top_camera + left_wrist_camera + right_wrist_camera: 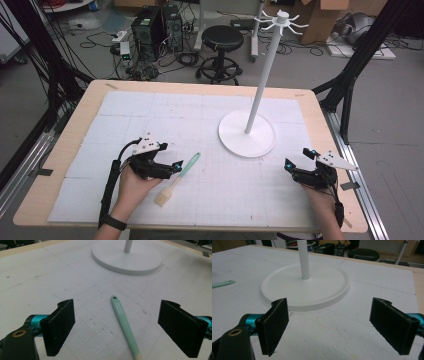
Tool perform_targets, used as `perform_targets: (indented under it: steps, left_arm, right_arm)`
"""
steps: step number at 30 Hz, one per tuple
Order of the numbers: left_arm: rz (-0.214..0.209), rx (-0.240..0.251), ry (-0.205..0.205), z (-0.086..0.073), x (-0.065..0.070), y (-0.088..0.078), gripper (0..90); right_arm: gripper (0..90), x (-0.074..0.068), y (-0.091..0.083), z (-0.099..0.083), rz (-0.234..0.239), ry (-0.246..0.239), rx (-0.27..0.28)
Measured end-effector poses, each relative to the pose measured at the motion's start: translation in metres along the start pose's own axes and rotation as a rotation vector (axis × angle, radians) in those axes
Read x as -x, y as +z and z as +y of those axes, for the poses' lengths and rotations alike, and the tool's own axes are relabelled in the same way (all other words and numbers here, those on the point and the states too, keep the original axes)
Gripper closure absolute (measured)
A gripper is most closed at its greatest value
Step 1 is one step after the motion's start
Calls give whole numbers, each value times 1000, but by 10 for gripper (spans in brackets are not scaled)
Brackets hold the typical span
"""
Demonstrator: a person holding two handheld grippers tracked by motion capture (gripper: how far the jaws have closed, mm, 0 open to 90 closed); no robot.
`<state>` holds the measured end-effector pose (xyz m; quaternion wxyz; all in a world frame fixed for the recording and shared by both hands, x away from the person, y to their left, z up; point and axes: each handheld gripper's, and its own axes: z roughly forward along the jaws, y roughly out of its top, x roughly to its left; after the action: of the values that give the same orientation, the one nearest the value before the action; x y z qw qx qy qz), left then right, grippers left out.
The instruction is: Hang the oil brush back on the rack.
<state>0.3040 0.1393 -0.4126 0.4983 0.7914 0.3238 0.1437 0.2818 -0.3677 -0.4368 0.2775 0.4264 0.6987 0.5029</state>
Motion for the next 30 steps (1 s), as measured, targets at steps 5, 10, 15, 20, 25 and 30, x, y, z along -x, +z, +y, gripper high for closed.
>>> perform_targets:
  steps: [5,10,15,20,25,30]
  left_arm:
    - [0,-44,23,-3,4,8,148]
    - [-17,-80,29,-8,9,18,168]
    - [-19,-124,54,-11,13,25,231]
    - [-29,-158,50,-12,15,31,330]
    - [-15,-202,59,-15,15,34,397]
    - [-8,-240,71,-16,17,36,502]
  right_arm:
    - [150,0,0,0,0,1,0]
    - [150,0,0,0,1,-1,0]
    - [150,0,0,0,0,0,0]
    - [150,0,0,0,1,-1,0]
    - [150,0,0,0,0,-4,0]
    - [150,0,0,0,1,-2,0]
